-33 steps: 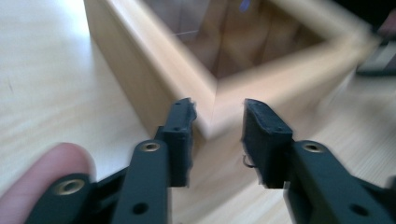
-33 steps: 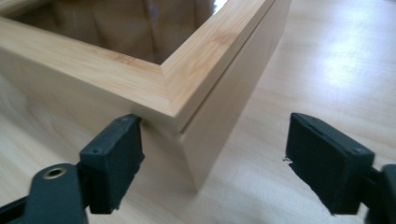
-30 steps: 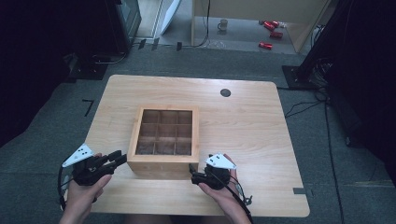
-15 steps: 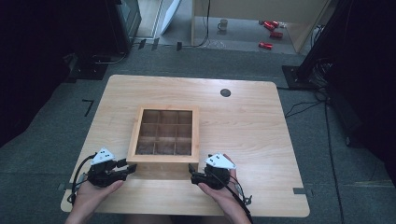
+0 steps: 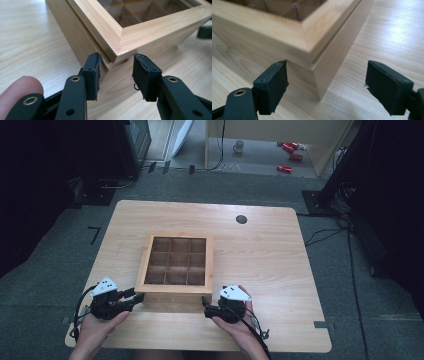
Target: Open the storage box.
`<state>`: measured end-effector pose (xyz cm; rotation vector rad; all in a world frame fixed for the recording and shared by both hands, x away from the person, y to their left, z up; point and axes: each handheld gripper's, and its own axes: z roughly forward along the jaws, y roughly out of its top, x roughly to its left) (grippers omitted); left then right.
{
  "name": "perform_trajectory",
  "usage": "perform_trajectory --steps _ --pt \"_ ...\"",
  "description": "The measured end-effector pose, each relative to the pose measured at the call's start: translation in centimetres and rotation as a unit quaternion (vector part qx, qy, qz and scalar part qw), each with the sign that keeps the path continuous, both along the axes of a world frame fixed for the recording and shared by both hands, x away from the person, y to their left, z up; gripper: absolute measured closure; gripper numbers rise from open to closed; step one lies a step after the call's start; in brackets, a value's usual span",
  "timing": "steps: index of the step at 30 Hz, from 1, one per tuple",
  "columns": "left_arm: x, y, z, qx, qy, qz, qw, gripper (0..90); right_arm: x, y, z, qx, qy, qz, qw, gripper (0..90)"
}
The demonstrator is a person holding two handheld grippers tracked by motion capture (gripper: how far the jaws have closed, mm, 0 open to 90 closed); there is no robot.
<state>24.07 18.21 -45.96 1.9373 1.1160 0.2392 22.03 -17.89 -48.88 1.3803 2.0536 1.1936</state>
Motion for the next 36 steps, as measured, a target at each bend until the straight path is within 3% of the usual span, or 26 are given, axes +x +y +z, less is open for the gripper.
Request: perform_trajectory --steps 4,6,7,8,9,11,13,15,16,20,22,26,36 --pt "-0.1 0.2 0.3 -0.007 -0.01 0.006 0.9999 58.4 0.1 0.0 -0.2 0.004 0.003 0.001 1.0 18.5" --pt "-0.2 0.8 0.8 -0.05 -0.027 0.021 0.9981 59.9 0.1 -0.1 -0.1 0.008 -0.001 0.0 1.0 18.5" --pt "-0.2 1.3 1.2 -0.081 -0.03 0.031 0.9958 60.7 0.0 -0.1 0.0 0.011 -0.003 0.001 0.9999 18.5" --pt "-0.2 1.8 1.5 -0.101 -0.035 0.041 0.9934 61.5 0.0 -0.2 0.2 0.017 -0.009 -0.002 0.9998 18.5" --pt "-0.3 2.2 1.8 -0.106 -0.042 0.049 0.9923 61.5 0.0 -0.2 0.2 0.015 -0.009 -0.001 0.9998 18.5" --pt "-0.3 2.7 2.0 -0.094 -0.045 0.052 0.9932 60.0 0.1 -0.2 0.1 0.019 -0.008 -0.001 0.9998 18.4" --pt "-0.1 2.7 1.6 -0.078 -0.022 0.027 0.9963 57.7 0.1 -0.2 0.1 0.021 -0.007 -0.001 0.9997 18.3" --pt "0.0 2.0 0.8 -0.026 -0.008 0.01 0.9996 55.0 0.1 -0.1 0.1 0.021 -0.007 -0.001 0.9998 18.3" --pt "0.1 1.6 0.5 -0.008 -0.003 0.007 0.9999 54.9 0.1 -0.1 0.1 0.02 -0.007 -0.001 0.9998 18.3" --pt "0.3 0.1 -0.3 0.019 0.012 -0.009 0.9997 55.7 0.1 -0.1 0.1 0.02 -0.007 0.0 0.9998 18.2" --pt "0.3 -0.4 -0.5 0.038 0.011 0.002 0.9992 57.9 0.1 -0.2 0.0 0.02 -0.005 0.002 0.9998 18.0" --pt "0.4 -0.2 -0.5 0.017 0.017 0.009 0.9997 57.5 0.1 -0.1 -0.2 0.012 -0.002 0.002 0.9999 18.0" --pt "0.2 -0.3 -0.4 0.027 -0.001 0.016 0.9995 60.0 0.2 -0.1 -0.3 0.01 -0.002 0.002 0.9999 18.0"
